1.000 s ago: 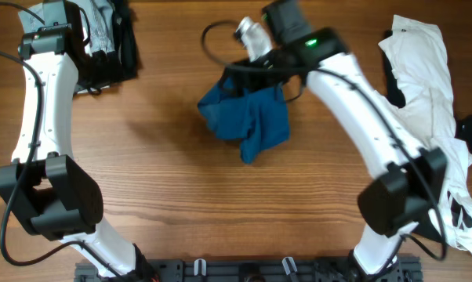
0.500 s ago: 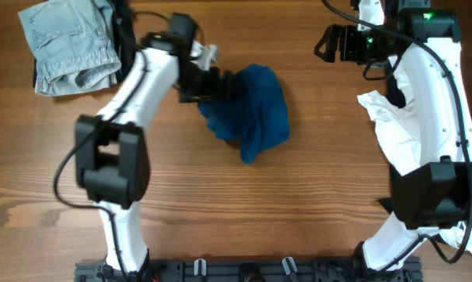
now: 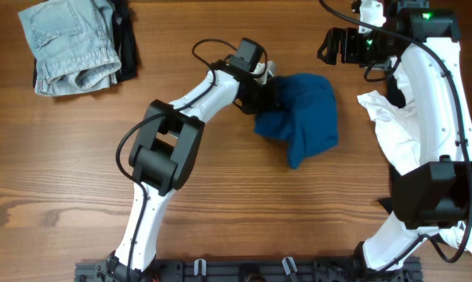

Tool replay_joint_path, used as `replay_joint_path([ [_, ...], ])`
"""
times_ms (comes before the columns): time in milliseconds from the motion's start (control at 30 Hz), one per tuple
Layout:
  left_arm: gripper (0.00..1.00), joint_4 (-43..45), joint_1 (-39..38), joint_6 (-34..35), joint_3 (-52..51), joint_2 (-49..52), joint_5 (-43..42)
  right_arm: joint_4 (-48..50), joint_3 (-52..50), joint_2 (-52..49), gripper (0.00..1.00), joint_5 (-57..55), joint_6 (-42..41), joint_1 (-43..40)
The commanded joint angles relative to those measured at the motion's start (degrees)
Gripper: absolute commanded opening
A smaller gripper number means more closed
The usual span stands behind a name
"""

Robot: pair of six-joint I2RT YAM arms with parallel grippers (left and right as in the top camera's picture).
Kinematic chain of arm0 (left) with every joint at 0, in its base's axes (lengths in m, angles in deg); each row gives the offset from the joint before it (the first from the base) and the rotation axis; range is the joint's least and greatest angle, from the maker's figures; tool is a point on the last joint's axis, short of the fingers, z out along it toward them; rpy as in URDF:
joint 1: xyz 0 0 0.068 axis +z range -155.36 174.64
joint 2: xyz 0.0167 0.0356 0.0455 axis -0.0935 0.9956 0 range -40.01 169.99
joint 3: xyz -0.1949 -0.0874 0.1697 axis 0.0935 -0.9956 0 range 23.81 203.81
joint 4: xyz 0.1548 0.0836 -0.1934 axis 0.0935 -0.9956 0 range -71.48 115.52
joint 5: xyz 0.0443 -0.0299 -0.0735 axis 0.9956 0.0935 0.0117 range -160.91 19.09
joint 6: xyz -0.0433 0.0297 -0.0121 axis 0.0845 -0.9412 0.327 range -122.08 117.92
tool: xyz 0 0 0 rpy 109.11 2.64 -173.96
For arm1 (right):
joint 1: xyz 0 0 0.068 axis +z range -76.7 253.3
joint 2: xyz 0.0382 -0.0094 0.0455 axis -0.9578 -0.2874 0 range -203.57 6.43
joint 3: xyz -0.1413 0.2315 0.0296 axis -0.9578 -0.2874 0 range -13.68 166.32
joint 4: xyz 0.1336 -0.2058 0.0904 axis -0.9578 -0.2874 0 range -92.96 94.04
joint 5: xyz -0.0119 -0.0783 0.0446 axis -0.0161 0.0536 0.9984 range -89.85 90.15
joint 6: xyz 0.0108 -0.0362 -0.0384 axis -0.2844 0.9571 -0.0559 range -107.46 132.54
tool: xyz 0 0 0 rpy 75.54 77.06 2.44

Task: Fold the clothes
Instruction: 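Carry the teal bundle with the left gripper onto the top-left clothes stack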

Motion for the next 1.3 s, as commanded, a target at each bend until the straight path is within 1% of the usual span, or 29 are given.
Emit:
replay_joint_path([
  [0, 0.04, -0.3, -1.0, 1.9, -2.3, 3.5, 1.9, 0.0, -0.2, -0.6, 1.00, -2.5, -0.6, -0.2],
  [100, 0.04, -1.0, 4.0, 1.9, -2.3, -1.1, 1.4, 0.0, -0.2, -0.6, 0.99, -2.3, -1.1, -2.0],
  [200, 0.04, -2.2, 11.0, 1.8, -2.3, -9.2, 1.4, 0.0, -0.2, -0.6, 1.00, -2.2, -1.1, -2.8],
  [300, 0.04, -2.1, 16.5, 1.9, -2.3, -16.7, 1.5, 0.2, -0.2, -0.6, 1.00, -2.2, -1.1, -2.8],
  [367, 0.04, -1.3, 18.7, 1.9, -2.3, -20.6, 1.6, 0.8, -0.2, -0.6, 1.00, -1.7, -2.1, -2.8],
  [467, 0.04, 0.3, 20.9, 1.9, -2.3, -26.4, 5.9, 1.5, -0.2, -0.6, 1.00, -0.7, -2.1, -2.8],
  [567, 0.04, 4.8, 23.1, 2.4, -2.3, -28.6, 6.4, 1.4, -0.2, -0.6, 1.00, -0.7, -2.1, -2.8],
  [633, 0.04, 9.0, 26.6, 6.8, -2.3, -28.8, 9.6, 1.0, -0.2, -0.7, 1.00, -0.8, -1.9, -2.8],
  [767, 0.04, 13.4, 35.5, 10.0, -2.3, -28.7, 13.7, 0.3, -0.2, -0.7, 1.00, -0.8, -1.9, -2.8],
  [800, 0.04, 15.3, 39.1, 11.2, -2.3, -28.6, 15.3, 0.2, -0.2, -0.7, 1.00, -0.8, -1.9, -2.8],
  [867, 0.04, 18.6, 44.5, 16.2, -2.3, -28.1, 18.2, -0.5, -0.2, -0.7, 1.00, -0.8, -1.9, -2.8],
  [1000, 0.04, 28.3, 51.4, 23.3, -2.3, -23.5, 18.9, -2.0, -0.2, -0.7, 1.00, -0.7, -2.0, -2.8],
  [1067, 0.04, 32.3, 53.1, 27.9, -2.3, -20.3, 18.7, -2.5, -0.2, -0.7, 1.00, -0.8, -2.1, -2.7],
  [1200, 0.04, 45.9, 53.7, 35.5, -2.3, -10.3, 15.1, -2.6, -0.2, -0.7, 1.00, -0.8, -3.7, -2.7],
  [1267, 0.04, 48.9, 53.7, 40.0, -2.3, -4.7, 12.7, -2.8, -0.2, -0.7, 1.00, -0.7, -3.8, -2.7],
])
